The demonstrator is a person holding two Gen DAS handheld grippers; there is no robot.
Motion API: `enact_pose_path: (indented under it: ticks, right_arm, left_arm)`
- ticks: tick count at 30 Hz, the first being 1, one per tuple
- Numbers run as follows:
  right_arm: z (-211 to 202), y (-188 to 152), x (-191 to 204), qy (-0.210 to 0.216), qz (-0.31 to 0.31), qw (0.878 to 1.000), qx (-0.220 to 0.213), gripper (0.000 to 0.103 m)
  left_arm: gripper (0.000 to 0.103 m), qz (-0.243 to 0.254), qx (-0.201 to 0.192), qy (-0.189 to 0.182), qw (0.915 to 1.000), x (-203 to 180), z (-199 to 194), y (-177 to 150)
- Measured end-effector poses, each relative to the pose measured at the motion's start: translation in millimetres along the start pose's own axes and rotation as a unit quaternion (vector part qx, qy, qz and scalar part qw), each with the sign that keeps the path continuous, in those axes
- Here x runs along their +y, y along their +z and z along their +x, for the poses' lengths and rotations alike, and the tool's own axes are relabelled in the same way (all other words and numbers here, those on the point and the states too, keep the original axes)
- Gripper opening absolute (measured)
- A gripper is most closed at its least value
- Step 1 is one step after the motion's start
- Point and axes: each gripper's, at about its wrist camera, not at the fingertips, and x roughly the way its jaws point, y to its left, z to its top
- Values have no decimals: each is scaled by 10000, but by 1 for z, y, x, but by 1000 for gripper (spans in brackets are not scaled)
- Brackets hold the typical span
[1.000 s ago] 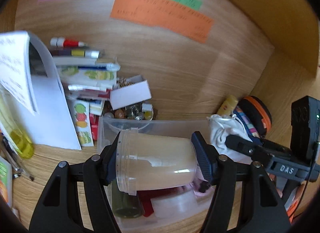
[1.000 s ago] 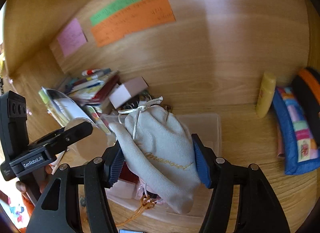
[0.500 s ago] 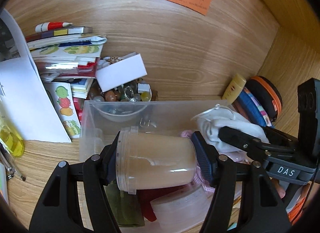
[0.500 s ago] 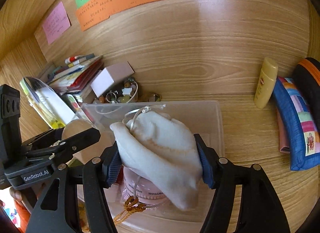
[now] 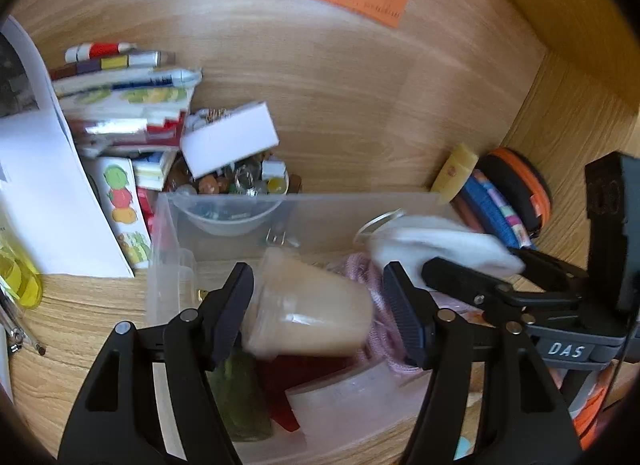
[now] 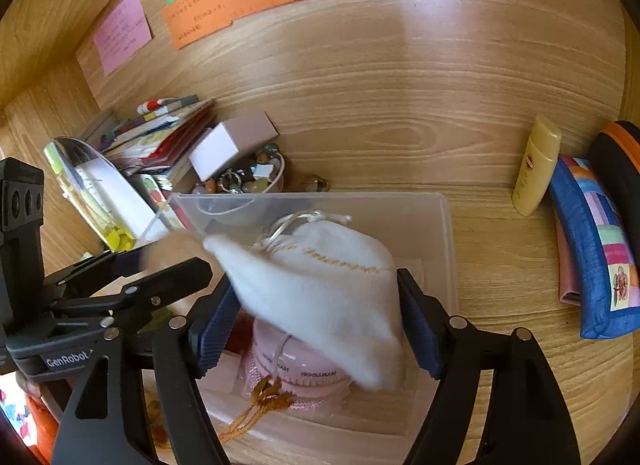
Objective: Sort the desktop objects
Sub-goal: 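Lower the cup and bag into the box and open both grippers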
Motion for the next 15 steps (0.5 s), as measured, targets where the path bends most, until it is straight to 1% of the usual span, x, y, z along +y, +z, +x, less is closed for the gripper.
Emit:
enact_pose_path:
  ticks: [4, 9, 11, 12, 15]
  right_arm:
    - [-10, 1, 2, 25, -38, 9999, -127, 77]
    - [-29, 2, 5, -39, -42, 9995, -317, 78]
    - [-39, 0, 7, -69, -60, 9991, -425, 82]
    - [-44, -2, 8, -101, -69, 9987, -488, 84]
    - [-59, -8, 12, -177, -167, 9978, -624, 85]
  left_arm:
    - [68, -40, -236, -21, 9997, 2, -16, 4]
    - [68, -210, -370, 38, 9991, 9, -33, 8]
    - [74, -221, -470, 109, 9986, 10, -42, 9]
    - [75, -217, -542, 144, 9982, 10, -47, 9]
    - [78, -156, -650, 187, 9976, 7, -61, 6]
